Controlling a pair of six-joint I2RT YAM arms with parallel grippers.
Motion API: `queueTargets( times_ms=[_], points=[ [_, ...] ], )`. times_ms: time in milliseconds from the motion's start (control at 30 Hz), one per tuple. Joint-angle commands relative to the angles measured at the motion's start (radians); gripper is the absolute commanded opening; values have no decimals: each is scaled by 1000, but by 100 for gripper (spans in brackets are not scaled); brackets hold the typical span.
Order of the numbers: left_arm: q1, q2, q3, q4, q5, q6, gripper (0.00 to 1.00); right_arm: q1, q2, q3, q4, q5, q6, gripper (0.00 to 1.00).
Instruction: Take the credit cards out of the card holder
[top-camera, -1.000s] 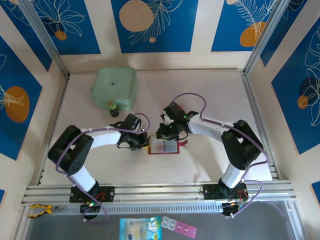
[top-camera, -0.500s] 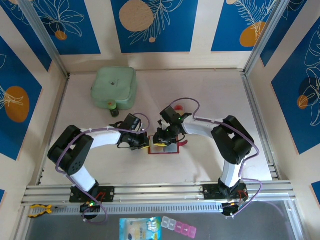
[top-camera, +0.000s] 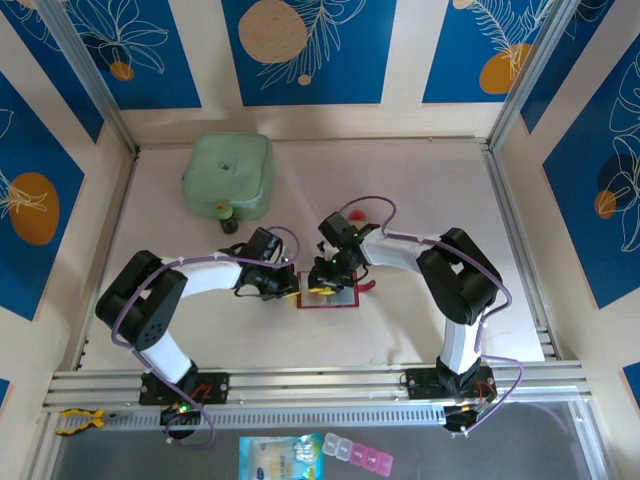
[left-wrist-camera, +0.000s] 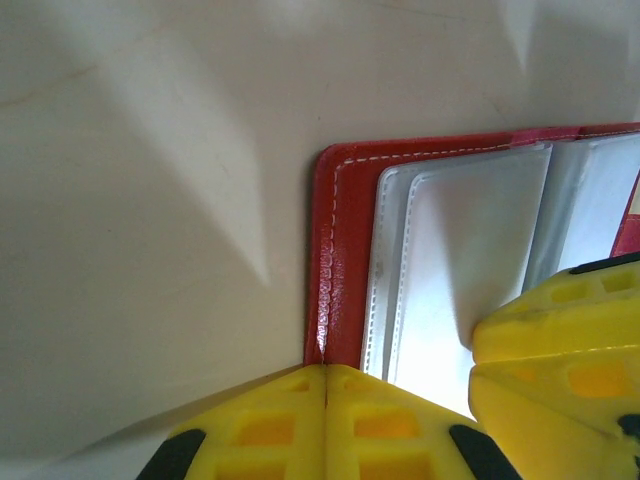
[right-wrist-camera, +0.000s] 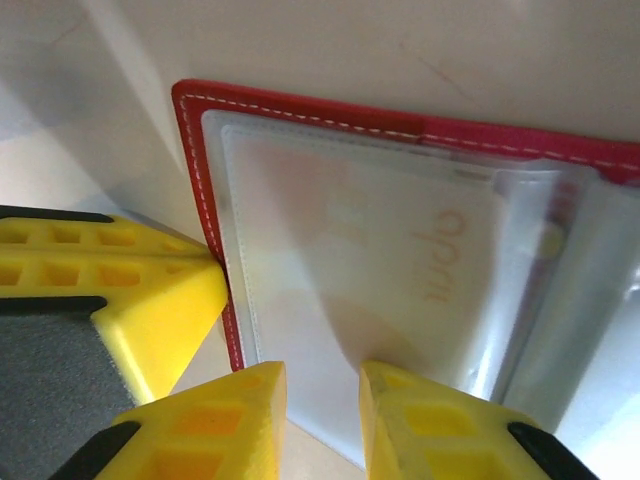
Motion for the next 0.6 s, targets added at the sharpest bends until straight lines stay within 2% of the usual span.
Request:
queueTargets(
  times_ms=[0,267,567],
  points=[
    [4,18,-11,-34,11,10,5,-12,-4,3,-49,12,-10,26],
    [4,18,-8,-43,6,14,5,-45,-35,-37,-47,0,-34,26],
    [4,6,15,-71,-1,22,5,-84,-46,-89,12,-81,-78,21]
  ],
)
